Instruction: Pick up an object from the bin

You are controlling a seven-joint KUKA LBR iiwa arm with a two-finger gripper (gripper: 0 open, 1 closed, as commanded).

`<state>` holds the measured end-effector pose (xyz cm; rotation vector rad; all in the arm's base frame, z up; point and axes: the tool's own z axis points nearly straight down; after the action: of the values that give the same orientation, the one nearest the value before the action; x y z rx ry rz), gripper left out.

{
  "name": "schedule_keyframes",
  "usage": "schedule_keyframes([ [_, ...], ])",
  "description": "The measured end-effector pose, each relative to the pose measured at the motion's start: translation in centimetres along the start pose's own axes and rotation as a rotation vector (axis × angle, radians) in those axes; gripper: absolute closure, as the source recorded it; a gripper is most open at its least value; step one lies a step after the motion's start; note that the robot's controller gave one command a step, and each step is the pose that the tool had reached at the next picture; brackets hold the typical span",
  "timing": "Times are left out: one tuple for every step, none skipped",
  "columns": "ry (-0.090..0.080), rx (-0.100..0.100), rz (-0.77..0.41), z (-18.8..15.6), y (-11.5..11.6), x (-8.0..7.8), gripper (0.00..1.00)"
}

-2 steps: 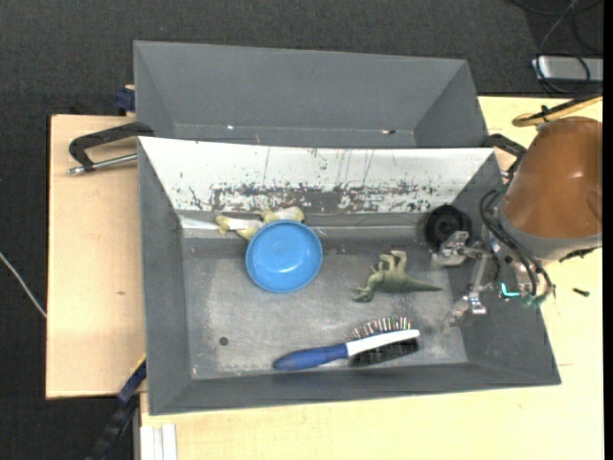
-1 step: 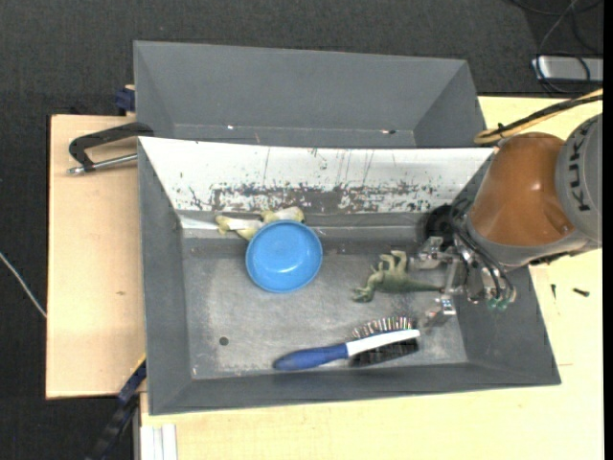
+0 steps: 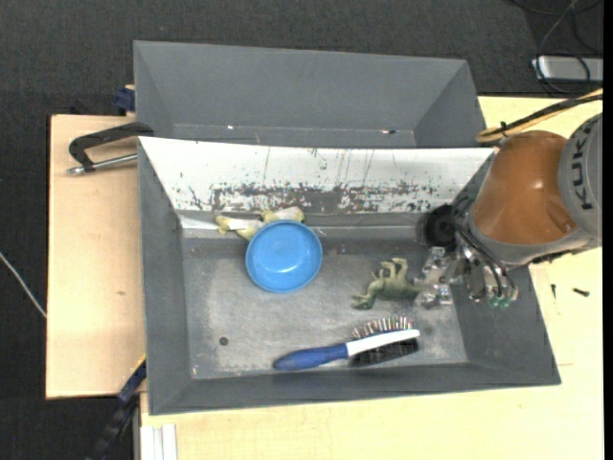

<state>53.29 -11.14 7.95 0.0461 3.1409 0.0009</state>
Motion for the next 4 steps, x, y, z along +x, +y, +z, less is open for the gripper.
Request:
schedule_keyframes([
  [-0.016, 0.000, -0.008, -6.9, 2.5, -5.0, 1.00],
  [-0.009, 0.000, 0.016, -8.0, 1.9, -7.1, 1.00],
  [-0.008, 0.000, 0.020, -9.8, 3.0, -6.3, 1.00],
  [-0.010, 0.004, -0.419, -22.0, 1.0, -4.8, 1.00],
])
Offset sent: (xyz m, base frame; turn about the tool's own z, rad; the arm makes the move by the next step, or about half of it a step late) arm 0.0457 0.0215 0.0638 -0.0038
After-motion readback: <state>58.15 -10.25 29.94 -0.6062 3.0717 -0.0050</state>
